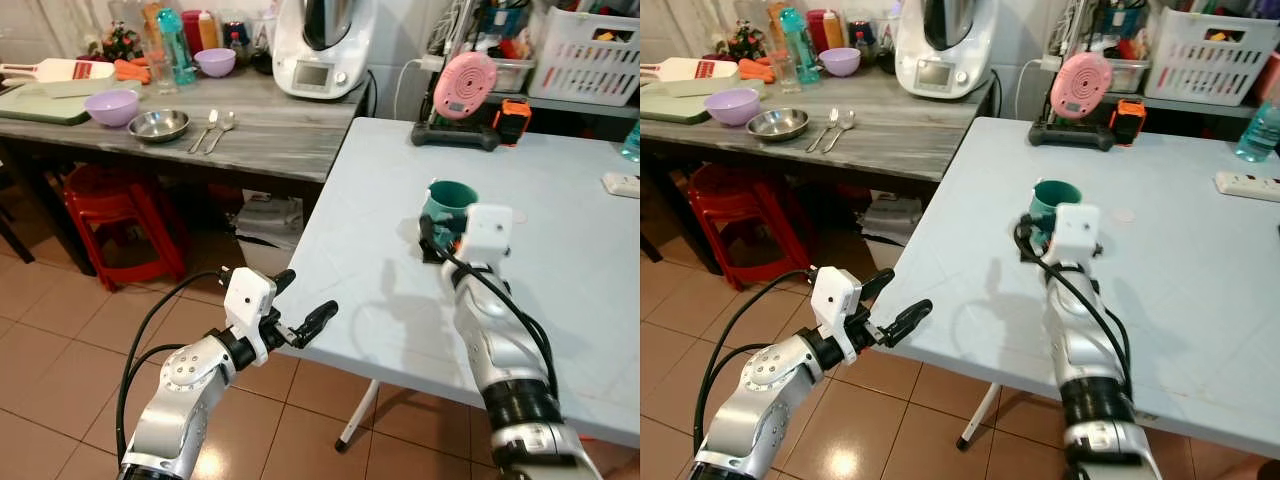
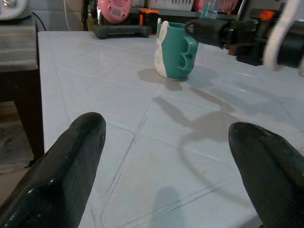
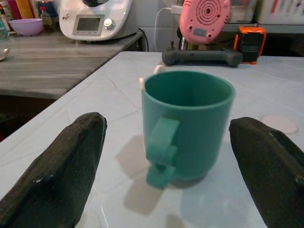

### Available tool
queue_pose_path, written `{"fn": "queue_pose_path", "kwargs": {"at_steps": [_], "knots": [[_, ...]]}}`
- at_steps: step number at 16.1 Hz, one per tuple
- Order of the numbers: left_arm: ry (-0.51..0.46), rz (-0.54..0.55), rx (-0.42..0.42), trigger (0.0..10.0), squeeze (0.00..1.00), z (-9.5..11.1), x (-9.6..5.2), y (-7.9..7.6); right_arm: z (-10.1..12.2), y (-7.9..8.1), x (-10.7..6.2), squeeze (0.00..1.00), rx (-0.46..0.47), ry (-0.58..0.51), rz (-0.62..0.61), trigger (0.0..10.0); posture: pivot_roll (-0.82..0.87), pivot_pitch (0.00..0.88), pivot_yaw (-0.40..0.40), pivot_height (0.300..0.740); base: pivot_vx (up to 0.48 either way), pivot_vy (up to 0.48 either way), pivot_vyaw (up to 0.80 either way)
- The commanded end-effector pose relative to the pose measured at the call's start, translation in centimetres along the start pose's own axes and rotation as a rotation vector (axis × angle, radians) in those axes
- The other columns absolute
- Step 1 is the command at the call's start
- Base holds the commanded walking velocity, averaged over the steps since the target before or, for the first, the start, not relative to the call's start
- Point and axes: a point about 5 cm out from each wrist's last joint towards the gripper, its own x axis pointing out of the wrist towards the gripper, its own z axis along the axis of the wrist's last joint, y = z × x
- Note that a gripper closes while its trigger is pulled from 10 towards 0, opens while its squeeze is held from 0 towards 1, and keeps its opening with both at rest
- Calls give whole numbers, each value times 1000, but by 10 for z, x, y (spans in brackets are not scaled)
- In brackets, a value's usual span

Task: Setting the table

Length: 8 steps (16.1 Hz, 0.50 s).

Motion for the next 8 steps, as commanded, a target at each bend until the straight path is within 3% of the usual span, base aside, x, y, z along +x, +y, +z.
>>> {"fn": "queue_pose_path", "kwargs": {"at_steps": [1, 8], "knots": [[-2, -21, -3, 10000, 0, 2, -1, -3, 1, 2, 5, 0, -8, 3, -16, 10000, 6, 0, -12, 740, 0, 0, 0], [-2, -39, -13, 10000, 0, 0, -3, -6, -6, 1, 22, 0, -4, 86, -53, 10000, 13, 0, -27, 740, 0, 0, 0]]}}
